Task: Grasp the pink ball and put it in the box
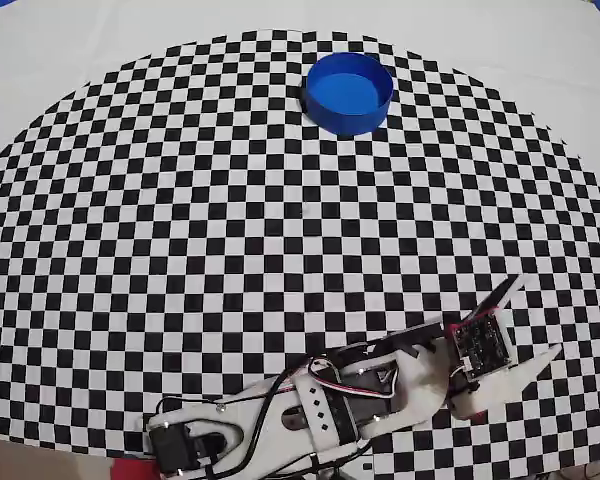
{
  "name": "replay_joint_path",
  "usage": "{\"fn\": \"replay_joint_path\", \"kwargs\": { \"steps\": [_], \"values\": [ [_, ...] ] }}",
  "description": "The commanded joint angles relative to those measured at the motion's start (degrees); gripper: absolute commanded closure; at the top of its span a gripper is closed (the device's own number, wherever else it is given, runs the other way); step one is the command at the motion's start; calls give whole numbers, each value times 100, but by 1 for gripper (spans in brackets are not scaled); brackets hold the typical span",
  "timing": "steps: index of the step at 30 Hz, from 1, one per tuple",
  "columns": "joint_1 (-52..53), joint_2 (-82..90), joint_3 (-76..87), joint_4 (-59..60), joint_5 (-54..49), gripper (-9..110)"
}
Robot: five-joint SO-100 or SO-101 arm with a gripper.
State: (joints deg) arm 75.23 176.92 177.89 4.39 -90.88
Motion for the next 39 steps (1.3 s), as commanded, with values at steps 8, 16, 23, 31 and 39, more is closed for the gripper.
{"fn": "replay_joint_path", "kwargs": {
  "steps": [8, 16, 23, 31, 39],
  "values": [
    [378, 9, 44, -105, -44, 71],
    [606, 9, 44, -105, -44, 71],
    [791, -9, 44, -123, -44, 71],
    [949, -18, 44, -132, -44, 71],
    [1002, -88, 44, -132, -44, 71]
  ]
}}
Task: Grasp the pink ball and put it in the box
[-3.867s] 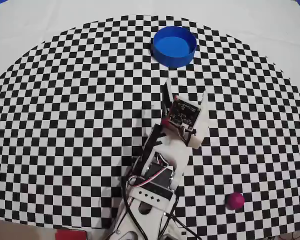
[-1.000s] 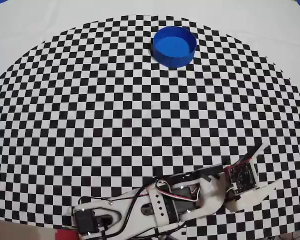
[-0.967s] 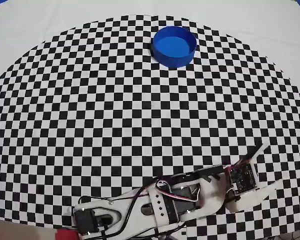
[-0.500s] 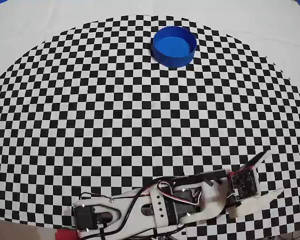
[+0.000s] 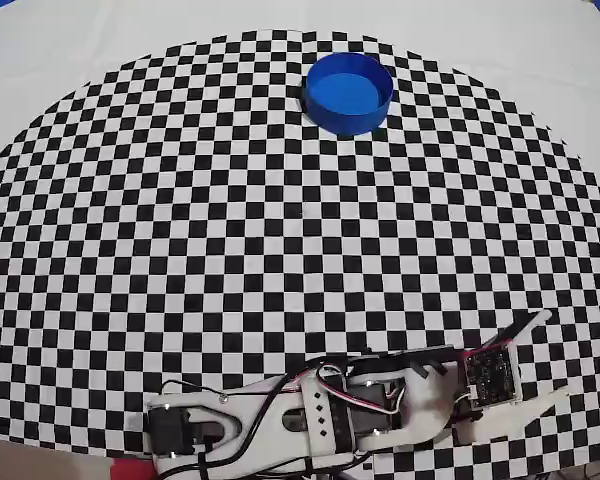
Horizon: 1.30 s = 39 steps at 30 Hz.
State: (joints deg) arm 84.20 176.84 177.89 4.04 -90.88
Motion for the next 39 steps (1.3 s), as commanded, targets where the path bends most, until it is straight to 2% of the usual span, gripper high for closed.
{"fn": "replay_joint_path", "kwargs": {
  "steps": [1, 39],
  "values": [
    [105, -88, 44, -97, -44, 71],
    [105, -1477, 35, -237, -44, 71]
  ]
}}
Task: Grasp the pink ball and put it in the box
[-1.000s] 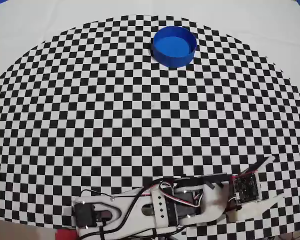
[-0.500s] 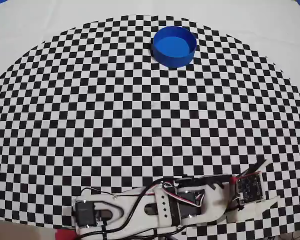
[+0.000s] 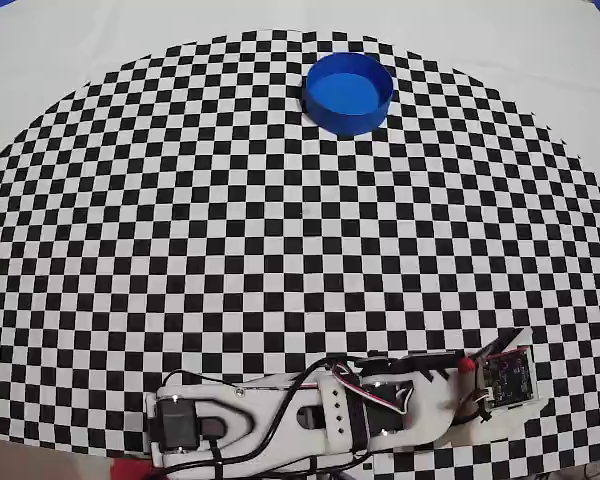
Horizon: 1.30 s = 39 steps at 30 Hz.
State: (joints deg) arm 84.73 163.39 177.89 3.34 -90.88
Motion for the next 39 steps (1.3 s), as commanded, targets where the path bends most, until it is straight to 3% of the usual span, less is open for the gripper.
{"fn": "replay_joint_path", "kwargs": {
  "steps": [1, 39],
  "values": [
    [53, -211, 35, -229, -44, 71],
    [272, -1151, 35, -334, -44, 71]
  ]
}}
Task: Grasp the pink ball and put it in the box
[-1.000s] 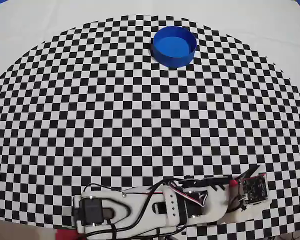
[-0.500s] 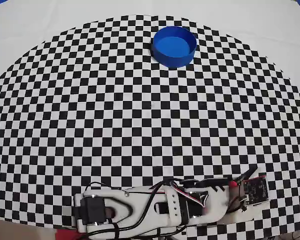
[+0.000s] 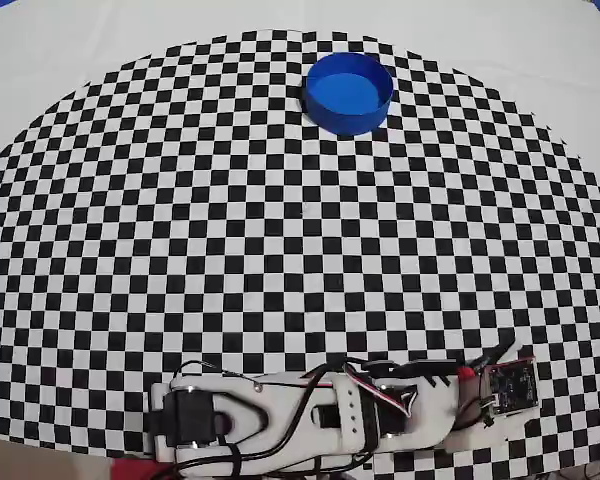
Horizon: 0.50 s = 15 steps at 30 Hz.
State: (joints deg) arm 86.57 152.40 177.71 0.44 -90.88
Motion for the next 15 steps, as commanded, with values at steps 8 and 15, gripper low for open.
{"fn": "replay_joint_path", "kwargs": {
  "steps": [8, 15],
  "values": [
    [123, -220, 53, -18, -44, 71],
    [132, -281, 44, 18, -44, 71]
  ]
}}
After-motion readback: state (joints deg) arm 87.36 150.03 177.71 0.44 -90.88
